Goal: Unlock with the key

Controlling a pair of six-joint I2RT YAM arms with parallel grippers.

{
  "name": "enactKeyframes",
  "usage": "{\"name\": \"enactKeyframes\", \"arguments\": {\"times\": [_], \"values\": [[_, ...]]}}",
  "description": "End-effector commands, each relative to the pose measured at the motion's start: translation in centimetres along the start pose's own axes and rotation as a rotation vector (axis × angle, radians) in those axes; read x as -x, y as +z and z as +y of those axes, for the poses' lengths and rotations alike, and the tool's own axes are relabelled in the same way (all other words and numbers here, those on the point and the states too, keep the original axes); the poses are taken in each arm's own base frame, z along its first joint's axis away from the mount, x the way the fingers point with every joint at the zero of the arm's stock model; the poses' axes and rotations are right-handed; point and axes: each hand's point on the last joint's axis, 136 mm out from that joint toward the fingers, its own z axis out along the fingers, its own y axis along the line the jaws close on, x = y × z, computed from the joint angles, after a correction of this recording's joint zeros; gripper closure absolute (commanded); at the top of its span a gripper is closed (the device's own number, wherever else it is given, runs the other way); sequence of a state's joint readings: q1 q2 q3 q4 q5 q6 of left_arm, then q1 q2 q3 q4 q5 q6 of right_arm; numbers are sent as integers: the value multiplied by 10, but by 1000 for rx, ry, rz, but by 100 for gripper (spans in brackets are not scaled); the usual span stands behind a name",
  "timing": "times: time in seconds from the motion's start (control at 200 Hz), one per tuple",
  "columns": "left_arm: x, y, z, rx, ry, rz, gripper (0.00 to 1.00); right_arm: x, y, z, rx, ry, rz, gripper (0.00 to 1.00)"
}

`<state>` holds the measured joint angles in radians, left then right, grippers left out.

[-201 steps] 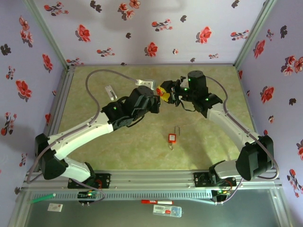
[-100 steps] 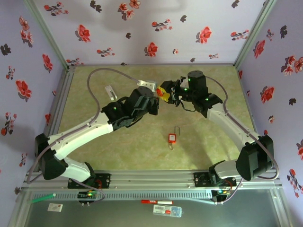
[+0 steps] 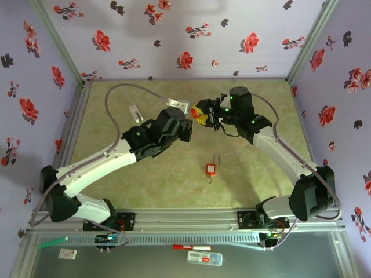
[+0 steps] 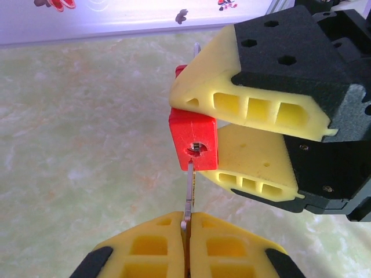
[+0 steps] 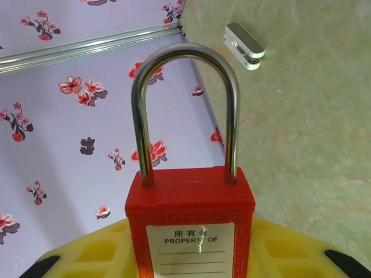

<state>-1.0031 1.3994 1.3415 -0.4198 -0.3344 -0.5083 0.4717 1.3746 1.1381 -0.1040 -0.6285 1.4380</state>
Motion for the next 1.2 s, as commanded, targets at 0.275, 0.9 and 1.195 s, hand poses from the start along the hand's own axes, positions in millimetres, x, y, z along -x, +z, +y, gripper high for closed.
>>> {"name": "enactKeyframes", "arguments": {"times": [0.275,0.9,1.195], "values": [[13,-6,7,15,36,-54,100,-14,-5,23,48,-76,6,100],[11,0,13,29,44,-34,100,-18,-7,27,60,-82,12,100],[10,9,5,-66,-46,-15,100,-26,-5,31,69,-93,27,100]]}}
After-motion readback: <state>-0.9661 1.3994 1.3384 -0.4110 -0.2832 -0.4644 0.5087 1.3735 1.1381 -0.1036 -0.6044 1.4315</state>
